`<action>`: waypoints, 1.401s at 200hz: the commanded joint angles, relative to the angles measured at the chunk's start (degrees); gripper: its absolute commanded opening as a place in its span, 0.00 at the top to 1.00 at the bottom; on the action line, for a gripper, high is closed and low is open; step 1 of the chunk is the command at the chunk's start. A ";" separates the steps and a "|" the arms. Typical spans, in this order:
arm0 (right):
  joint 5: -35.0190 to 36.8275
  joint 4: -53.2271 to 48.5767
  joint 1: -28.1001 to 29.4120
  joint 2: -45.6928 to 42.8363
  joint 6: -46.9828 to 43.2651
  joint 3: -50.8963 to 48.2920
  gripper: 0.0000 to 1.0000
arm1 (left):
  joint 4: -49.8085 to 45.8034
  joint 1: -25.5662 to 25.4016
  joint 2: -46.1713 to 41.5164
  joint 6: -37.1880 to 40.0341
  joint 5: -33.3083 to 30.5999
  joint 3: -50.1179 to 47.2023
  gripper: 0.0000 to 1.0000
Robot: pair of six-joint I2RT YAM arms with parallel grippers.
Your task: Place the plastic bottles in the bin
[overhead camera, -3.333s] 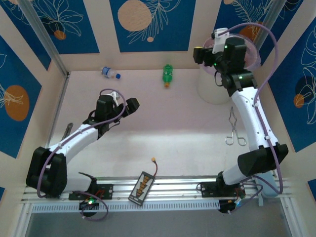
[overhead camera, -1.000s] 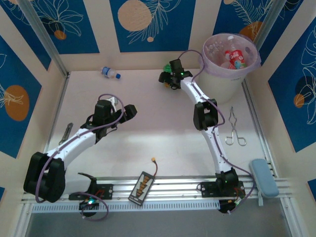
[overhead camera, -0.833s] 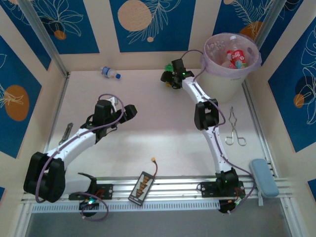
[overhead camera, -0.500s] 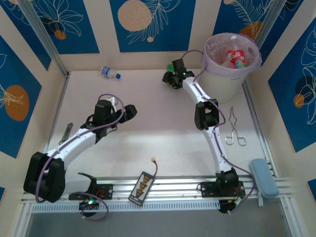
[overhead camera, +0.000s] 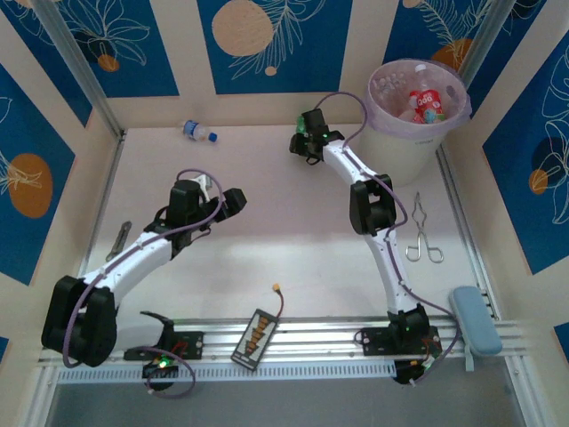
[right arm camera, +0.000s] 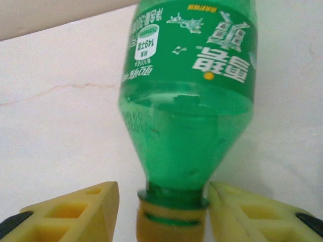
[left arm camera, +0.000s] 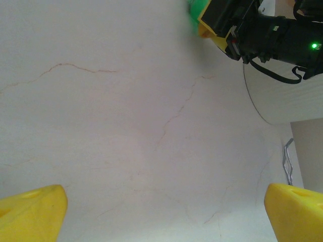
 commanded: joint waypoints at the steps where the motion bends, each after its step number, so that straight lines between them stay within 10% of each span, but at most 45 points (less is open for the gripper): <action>1: 1.82 2.79 1.07 -6.80 -2.67 -3.79 0.51 | -0.87 0.68 -1.97 0.20 -0.10 0.84 0.00; 31: 2.60 5.28 1.25 -11.37 -3.11 -10.20 0.50 | -1.29 0.72 -2.88 -0.01 0.10 0.84 0.00; 82: 1.89 1.16 0.21 -6.48 3.76 -2.76 0.14 | -0.92 0.72 -3.12 -0.28 -0.15 0.84 0.00; 132: -2.37 -3.53 0.47 5.98 12.61 15.80 0.14 | -0.49 0.72 -2.03 -0.76 -0.19 1.44 0.00; 280: -9.54 5.66 1.19 15.62 25.39 19.15 0.22 | -1.97 0.96 10.85 6.51 -2.23 16.08 0.00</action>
